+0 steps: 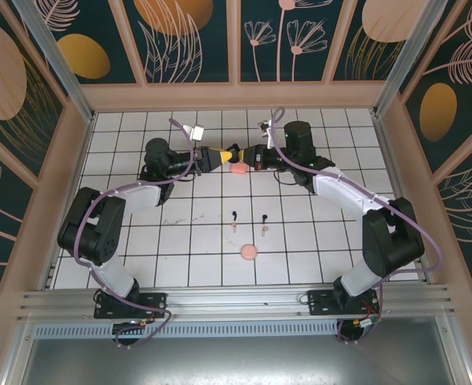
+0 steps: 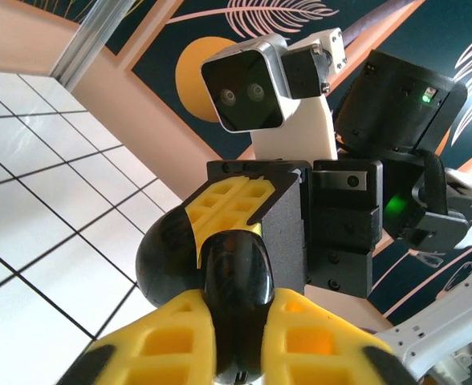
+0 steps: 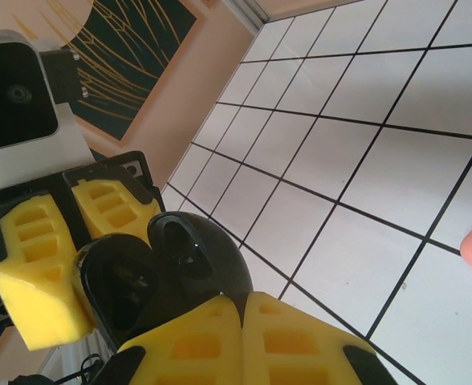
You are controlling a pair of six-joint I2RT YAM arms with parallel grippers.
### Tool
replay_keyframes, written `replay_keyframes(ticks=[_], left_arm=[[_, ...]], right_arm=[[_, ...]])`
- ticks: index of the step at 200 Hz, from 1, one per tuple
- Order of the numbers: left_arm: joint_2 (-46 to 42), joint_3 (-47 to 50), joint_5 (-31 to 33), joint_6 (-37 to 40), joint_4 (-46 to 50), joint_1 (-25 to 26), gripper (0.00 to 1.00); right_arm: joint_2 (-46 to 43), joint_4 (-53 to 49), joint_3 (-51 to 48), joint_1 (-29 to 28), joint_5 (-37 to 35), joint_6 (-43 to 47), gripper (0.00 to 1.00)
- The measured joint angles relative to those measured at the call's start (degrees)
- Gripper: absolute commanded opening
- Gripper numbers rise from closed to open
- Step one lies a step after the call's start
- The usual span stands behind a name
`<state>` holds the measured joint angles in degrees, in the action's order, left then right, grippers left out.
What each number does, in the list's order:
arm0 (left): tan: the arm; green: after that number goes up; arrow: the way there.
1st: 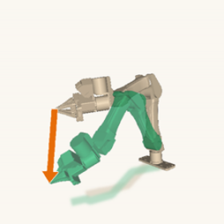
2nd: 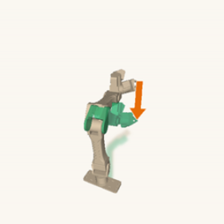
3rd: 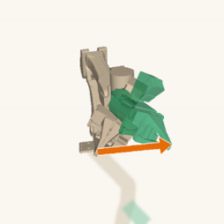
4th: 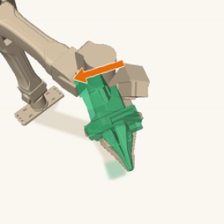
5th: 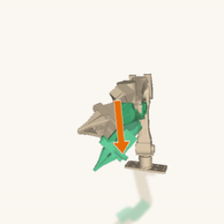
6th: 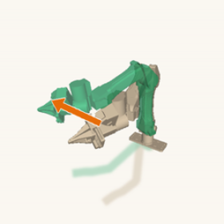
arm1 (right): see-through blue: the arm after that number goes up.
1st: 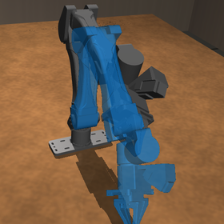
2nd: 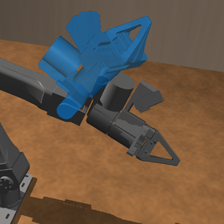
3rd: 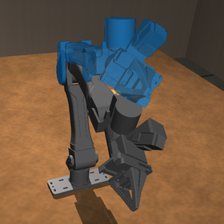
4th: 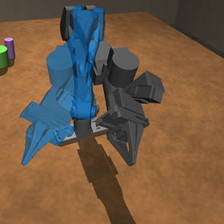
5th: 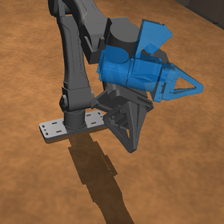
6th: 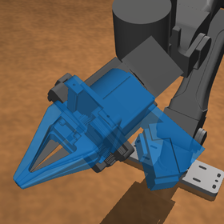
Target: Insert wireless bluetooth earbuds into charging case
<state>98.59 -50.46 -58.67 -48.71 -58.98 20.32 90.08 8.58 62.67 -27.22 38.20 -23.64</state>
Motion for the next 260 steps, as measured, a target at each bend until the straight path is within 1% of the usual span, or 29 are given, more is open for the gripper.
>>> replay_keyframes(ticks=[6, 16, 39, 59, 69, 78, 91, 93, 103, 126, 143, 167, 188, 213, 260], left_arm=[[-0.1, -0.1, 0.2, 0.5, 0.8, 0.1, 0.41], [-0.3, -0.3, 0.3, 2.1, 2.4, 0.4, 0.48], [-1.5, -1.4, 0.9, 6.0, 8.5, 0.9, 0.61], [-3.2, -3.4, 1.1, 11.0, 15.6, 0.8, 0.69], [-4.1, -5.0, 1.2, 14.6, 20.2, 0.6, 0.72], [-4.8, -6.7, 1.5, 17.0, 24.0, 0.3, 0.74], [-5.6, -8.1, 1.8, 19.8, 27.1, 0.2, 0.77], [-5.8, -8.5, 1.8, 21.5, 28.7, 0.1, 0.77], [-6.1, -10.8, 1.9, 24.8, 34.9, -0.1, 0.79], [-6.1, -16.1, 2.2, 33.9, 47.5, -0.3, 0.80], [-6.1, -19.1, 2.1, 39.4, 55.5, -0.5, 0.80], [-5.5, -22.7, 2.1, 45.9, 64.8, -0.8, 0.76], [-4.2, -24.7, 2.1, 49.8, 70.3, -1.1, 0.72], [-2.0, -26.3, 1.4, 53.3, 75.8, -1.3, 0.68], [3.8, -30.4, -1.4, 58.2, 83.9, -1.2, 0.66]], right_arm=[[0.0, -0.2, 0.1, -0.1, 0.0, 0.2, 0.00], [0.0, -1.3, 0.7, -0.3, -0.6, 0.6, 0.00], [0.0, -5.0, 3.1, -0.3, -2.4, 2.4, 0.00], [0.1, -9.6, 6.3, -0.1, -4.5, 5.5, 0.00], [0.1, -11.8, 7.7, 0.1, -5.4, 7.0, 0.00], [0.1, -13.1, 8.4, 0.4, -5.9, 8.0, 0.00], [0.1, -14.6, 8.9, 0.7, -6.6, 9.1, 0.00], [0.2, -15.1, 9.2, 0.8, -6.8, 9.8, 0.00], [1.5, -19.2, 11.7, 1.1, -7.3, 12.1, 0.00], [5.5, -24.7, 18.1, 1.7, -8.9, 18.1, 0.00], [7.0, -28.3, 20.6, 1.7, -10.2, 22.6, 0.00], [8.4, -33.4, 23.0, 1.0, -13.1, 28.7, 0.00], [8.9, -36.6, 23.3, 0.3, -14.6, 32.3, 0.00], [9.0, -39.0, 23.3, -0.1, -14.8, 34.8, 0.00], [9.0, -40.7, 23.2, -1.6, -14.6, 36.9, 0.00]])
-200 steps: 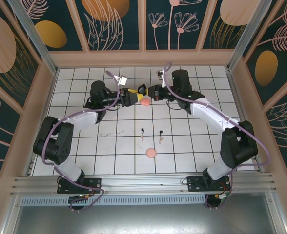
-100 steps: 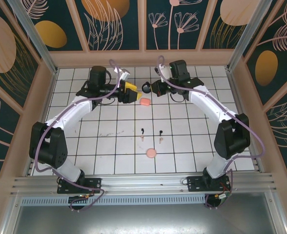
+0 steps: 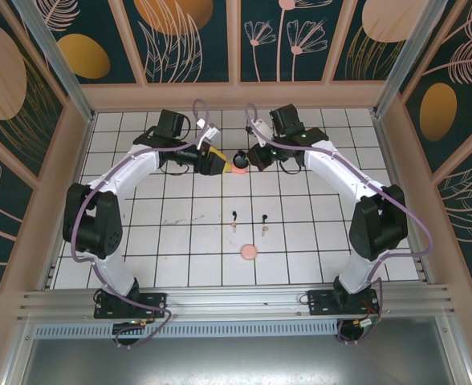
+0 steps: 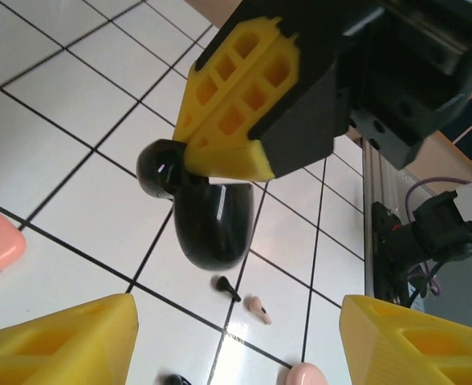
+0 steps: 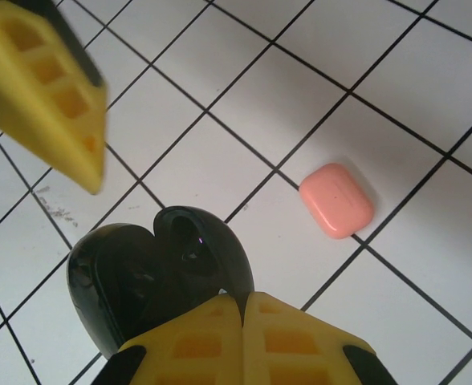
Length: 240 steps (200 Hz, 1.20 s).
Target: Insert wireless bluetooth earbuds into charging case
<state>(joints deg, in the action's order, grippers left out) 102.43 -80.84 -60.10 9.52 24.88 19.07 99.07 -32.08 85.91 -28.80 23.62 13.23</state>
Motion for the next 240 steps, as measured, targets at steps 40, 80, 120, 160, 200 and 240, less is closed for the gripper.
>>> replay_keyframes(ticks=[40, 80, 120, 160, 200, 240], left_arm=[[1.1, -2.2, -1.5, 3.1, 4.5, 0.0, 0.66], [1.9, -2.6, -3.1, 4.4, 5.9, 0.0, 0.64], [3.1, -2.6, -4.0, 4.9, 6.5, 0.0, 0.63], [3.4, -2.6, -4.6, 4.9, 6.6, 0.0, 0.55], [3.4, -2.6, -5.5, 4.9, 6.7, 0.0, 0.49], [3.4, -2.6, -5.7, 4.9, 6.7, 0.0, 0.48]], right_arm=[[0.0, 0.0, 0.0, -2.1, 0.4, 0.0, 0.00], [0.0, 0.0, 0.0, -2.3, 0.4, 0.0, 0.00], [0.0, 0.1, 0.0, -3.2, 0.6, 0.0, 0.00], [0.2, 0.1, 0.3, -3.8, 0.9, 0.0, 0.00], [0.5, 0.1, 0.3, -3.9, 0.9, -0.1, 0.00], [0.5, 0.1, 0.3, -3.9, 0.9, -0.1, 0.00]])
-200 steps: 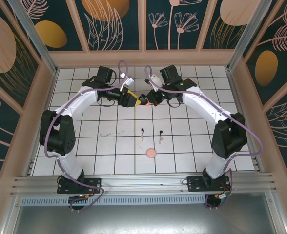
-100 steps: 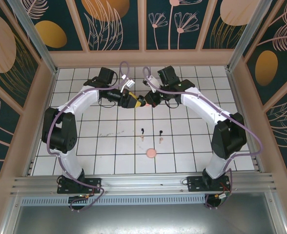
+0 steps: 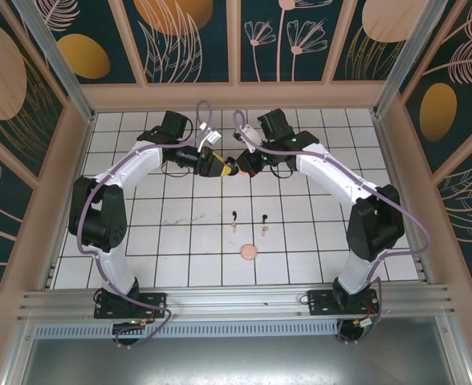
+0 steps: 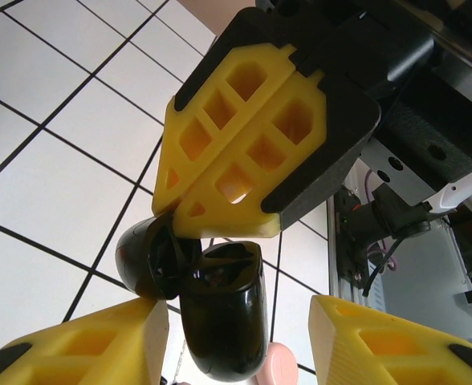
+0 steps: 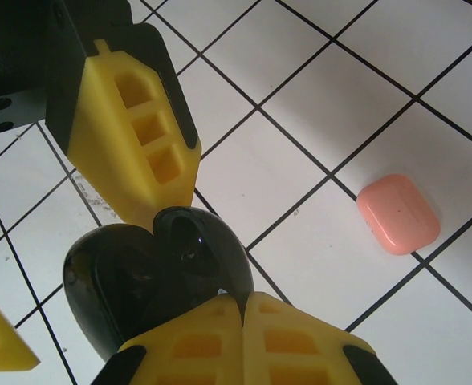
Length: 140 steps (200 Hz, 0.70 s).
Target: Insert wireless bluetooth earbuds into charging case
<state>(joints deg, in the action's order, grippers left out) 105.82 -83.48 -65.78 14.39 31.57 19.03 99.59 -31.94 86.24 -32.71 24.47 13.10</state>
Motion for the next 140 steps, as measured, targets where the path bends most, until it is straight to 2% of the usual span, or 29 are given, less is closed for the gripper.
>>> replay_keyframes(ticks=[39, 85, 140], left_arm=[[0.0, 0.0, -0.5, 0.4, 0.2, 0.0, 0.41], [0.0, 0.0, -1.1, 0.6, 0.2, 0.0, 0.43], [0.2, 0.0, -0.8, 1.4, 0.4, -0.4, 0.23]], right_arm=[[0.0, 0.0, 0.3, 0.0, 0.0, -0.1, 0.00], [0.6, 0.0, 1.0, 0.0, 0.0, -0.2, 0.00], [0.7, -0.1, 1.7, -0.4, 0.0, -0.2, 0.00]])
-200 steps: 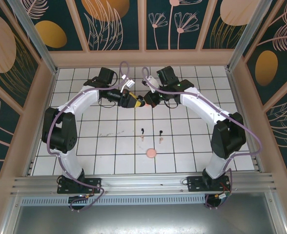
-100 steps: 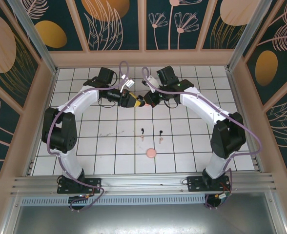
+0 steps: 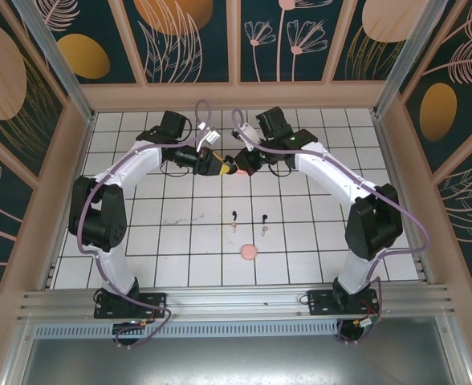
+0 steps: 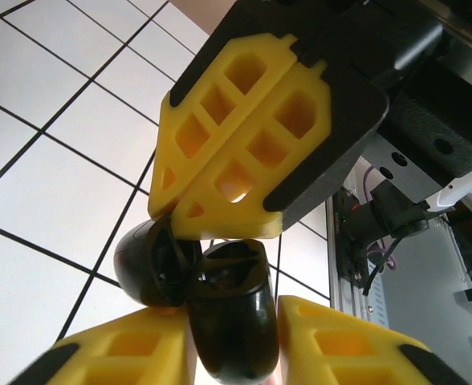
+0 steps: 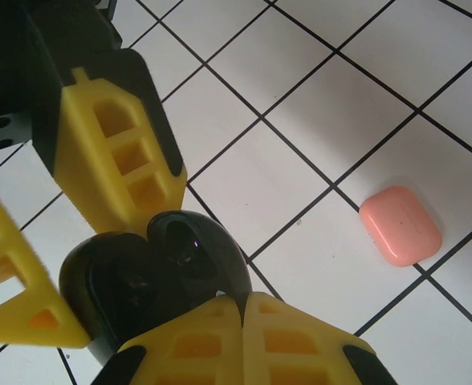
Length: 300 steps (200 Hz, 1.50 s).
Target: Insert wireless bluetooth earbuds into charging case
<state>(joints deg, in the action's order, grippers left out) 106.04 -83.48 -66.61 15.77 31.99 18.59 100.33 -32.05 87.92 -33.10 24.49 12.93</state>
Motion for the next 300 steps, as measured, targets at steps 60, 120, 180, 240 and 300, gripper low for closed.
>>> replay_keyframes(ticks=[60, 120, 180, 240, 300], left_arm=[[0.2, 0.2, -0.3, 0.5, 0.1, -0.1, 0.06], [-4.4, 12.8, 1.7, -12.3, -19.4, 0.3, 0.00], [-13.1, 17.7, 10.8, -25.0, -40.6, -0.3, 0.00], [-23.2, 27.1, 21.9, -31.3, -57.8, -0.3, 0.00], [-31.9, 35.9, 30.4, -32.6, -71.3, -0.3, 0.00]], right_arm=[[0.0, -0.4, 0.2, 0.0, -0.3, -1.5, 0.15], [-2.8, 2.5, -2.2, 0.0, -2.7, -7.4, 0.50], [-15.6, 6.2, -16.4, -0.4, -6.8, -18.4, 0.54], [-14.0, 6.6, -22.4, -8.9, -19.7, -36.8, 0.55], [-6.6, 4.9, -22.4, -13.9, -28.2, -51.1, 0.55]])
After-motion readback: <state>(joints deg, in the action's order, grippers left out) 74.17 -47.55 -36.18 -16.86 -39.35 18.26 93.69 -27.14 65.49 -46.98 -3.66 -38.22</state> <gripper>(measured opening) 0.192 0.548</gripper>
